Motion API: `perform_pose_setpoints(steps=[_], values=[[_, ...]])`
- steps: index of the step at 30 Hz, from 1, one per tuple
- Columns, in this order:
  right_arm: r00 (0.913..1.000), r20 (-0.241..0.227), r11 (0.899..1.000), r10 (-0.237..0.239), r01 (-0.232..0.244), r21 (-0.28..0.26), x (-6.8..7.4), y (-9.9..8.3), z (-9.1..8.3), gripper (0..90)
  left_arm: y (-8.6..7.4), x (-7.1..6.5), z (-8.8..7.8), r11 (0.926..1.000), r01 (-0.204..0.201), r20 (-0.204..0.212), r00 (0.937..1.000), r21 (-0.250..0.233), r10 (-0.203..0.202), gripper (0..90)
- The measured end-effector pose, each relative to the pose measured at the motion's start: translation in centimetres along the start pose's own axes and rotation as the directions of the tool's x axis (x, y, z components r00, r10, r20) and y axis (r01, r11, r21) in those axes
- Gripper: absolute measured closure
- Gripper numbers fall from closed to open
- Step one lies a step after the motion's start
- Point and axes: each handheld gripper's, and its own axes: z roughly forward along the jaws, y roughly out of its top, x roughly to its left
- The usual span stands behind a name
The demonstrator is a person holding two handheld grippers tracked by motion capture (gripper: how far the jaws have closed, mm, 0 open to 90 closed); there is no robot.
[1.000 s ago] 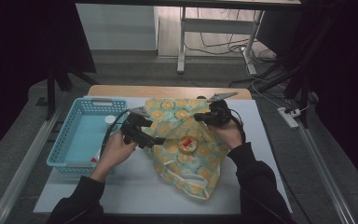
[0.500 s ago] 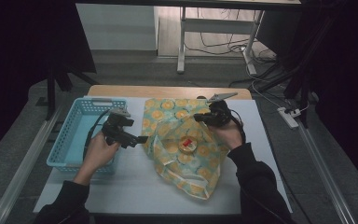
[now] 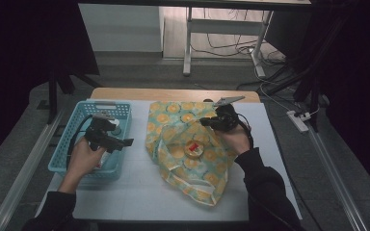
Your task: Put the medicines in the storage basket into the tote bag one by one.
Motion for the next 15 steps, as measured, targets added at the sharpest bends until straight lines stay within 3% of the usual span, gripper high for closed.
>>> perform_pose_setpoints(steps=[8,15], values=[[1.0000,0.000,1.000,0.000,0.000,0.001,0.0,-0.1,0.0,90.0,-1.3,2.1,-0.8,0.9988,0.041,-0.085,0.9956,0.025,-0.039,0.8],[1.0000,0.001,1.000,-0.002,0.002,0.005,0.0,-0.1,0.1,90.0,-2.4,3.6,-0.5,0.9956,0.059,-0.108,0.9928,0.073,-0.051,0.0]])
